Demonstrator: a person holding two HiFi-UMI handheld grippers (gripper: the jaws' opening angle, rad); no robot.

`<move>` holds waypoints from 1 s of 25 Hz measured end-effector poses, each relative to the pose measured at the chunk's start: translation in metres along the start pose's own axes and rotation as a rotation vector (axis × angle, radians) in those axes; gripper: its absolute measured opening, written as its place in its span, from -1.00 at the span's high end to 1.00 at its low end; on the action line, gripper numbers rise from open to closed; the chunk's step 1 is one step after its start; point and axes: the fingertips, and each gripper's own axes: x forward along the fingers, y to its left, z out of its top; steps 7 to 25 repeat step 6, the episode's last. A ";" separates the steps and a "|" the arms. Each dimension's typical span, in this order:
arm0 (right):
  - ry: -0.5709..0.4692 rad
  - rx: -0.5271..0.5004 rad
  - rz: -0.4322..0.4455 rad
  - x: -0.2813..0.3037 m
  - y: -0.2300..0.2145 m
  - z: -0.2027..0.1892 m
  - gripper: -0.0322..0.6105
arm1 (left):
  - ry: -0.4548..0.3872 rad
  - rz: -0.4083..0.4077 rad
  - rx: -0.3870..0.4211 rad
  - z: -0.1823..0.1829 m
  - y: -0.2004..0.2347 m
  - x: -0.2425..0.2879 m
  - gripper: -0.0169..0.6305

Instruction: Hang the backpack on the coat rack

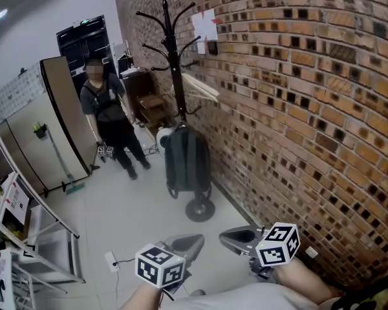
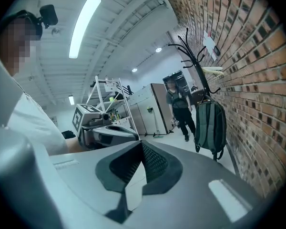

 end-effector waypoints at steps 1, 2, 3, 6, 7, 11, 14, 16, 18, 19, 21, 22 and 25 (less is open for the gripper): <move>0.001 -0.001 -0.001 -0.001 0.001 0.000 0.90 | -0.001 0.000 0.002 0.000 -0.001 -0.001 0.94; 0.002 -0.001 -0.001 -0.002 0.002 -0.001 0.90 | -0.001 0.000 0.002 -0.001 -0.002 -0.001 0.94; 0.001 -0.001 -0.002 -0.003 0.002 -0.001 0.90 | -0.001 0.000 0.001 -0.001 -0.003 -0.002 0.94; -0.001 -0.002 -0.007 -0.007 0.003 -0.002 0.90 | 0.000 0.000 0.002 -0.003 -0.007 -0.003 0.94; -0.001 -0.002 -0.007 -0.007 0.003 -0.002 0.90 | 0.000 0.000 0.002 -0.003 -0.007 -0.003 0.94; -0.001 -0.002 -0.007 -0.007 0.003 -0.002 0.90 | 0.000 0.000 0.002 -0.003 -0.007 -0.003 0.94; -0.001 -0.002 -0.007 -0.007 0.003 -0.002 0.90 | 0.000 0.000 0.002 -0.003 -0.007 -0.003 0.94; -0.001 -0.002 -0.007 -0.007 0.003 -0.002 0.90 | 0.000 0.000 0.002 -0.003 -0.007 -0.003 0.94; -0.001 -0.002 -0.007 -0.007 0.003 -0.002 0.90 | 0.000 0.000 0.002 -0.003 -0.007 -0.003 0.94; -0.001 -0.002 -0.007 -0.007 0.003 -0.002 0.90 | 0.000 0.000 0.002 -0.003 -0.007 -0.003 0.94; -0.001 -0.002 -0.007 -0.007 0.003 -0.002 0.90 | 0.000 0.000 0.002 -0.003 -0.007 -0.003 0.94; -0.001 -0.002 -0.007 -0.007 0.003 -0.002 0.90 | 0.000 0.000 0.002 -0.003 -0.007 -0.003 0.94; -0.001 -0.002 -0.007 -0.007 0.003 -0.002 0.90 | 0.000 0.000 0.002 -0.003 -0.007 -0.003 0.94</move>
